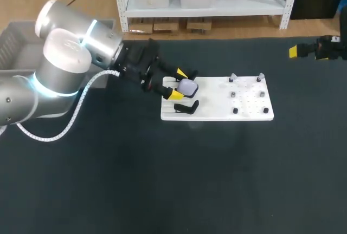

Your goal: Pick up each earbud case from the left stands, insert the matching earbuds, close the lid, and place the case in the box.

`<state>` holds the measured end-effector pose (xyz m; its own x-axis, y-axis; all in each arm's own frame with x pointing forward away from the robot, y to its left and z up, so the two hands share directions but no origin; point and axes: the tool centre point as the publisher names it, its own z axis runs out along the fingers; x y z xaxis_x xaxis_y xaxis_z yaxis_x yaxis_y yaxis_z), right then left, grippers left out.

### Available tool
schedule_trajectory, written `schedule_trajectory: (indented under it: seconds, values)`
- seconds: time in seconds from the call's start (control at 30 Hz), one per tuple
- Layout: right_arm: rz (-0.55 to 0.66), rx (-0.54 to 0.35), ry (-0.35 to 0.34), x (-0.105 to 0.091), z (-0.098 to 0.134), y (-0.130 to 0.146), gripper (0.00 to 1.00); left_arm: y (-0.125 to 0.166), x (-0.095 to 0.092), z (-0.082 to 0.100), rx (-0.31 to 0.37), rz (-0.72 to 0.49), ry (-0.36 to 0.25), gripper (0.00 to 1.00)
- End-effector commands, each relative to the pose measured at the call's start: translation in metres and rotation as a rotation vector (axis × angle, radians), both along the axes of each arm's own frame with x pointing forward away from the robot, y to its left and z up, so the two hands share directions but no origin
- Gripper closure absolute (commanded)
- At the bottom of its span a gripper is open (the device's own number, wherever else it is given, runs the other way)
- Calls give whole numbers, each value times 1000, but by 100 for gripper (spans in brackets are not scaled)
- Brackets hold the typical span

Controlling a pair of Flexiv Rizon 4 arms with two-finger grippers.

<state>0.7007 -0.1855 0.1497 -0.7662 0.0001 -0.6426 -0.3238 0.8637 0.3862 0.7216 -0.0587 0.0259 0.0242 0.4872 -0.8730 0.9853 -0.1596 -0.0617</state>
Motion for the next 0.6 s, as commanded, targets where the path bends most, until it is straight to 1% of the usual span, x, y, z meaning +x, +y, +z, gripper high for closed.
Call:
schedule_trajectory:
  seconds: [0.03, 0.07, 0.2, 0.6]
  values:
    - [0, 0, 0, 0, 0, 0, 0, 2, -8, -4, -1, 36, -13, 22]
    - [0, 0, 0, 0, 0, 0, 0, 2, -7, -6, -1, 39, -12, 22]
    - [0, 0, 0, 0, 0, 0, 0, 3, -4, -13, 4, 64, -4, 26]
    - [0, 0, 0, 0, 0, 0, 0, 2, -2, -11, -15, 80, 0, 28]
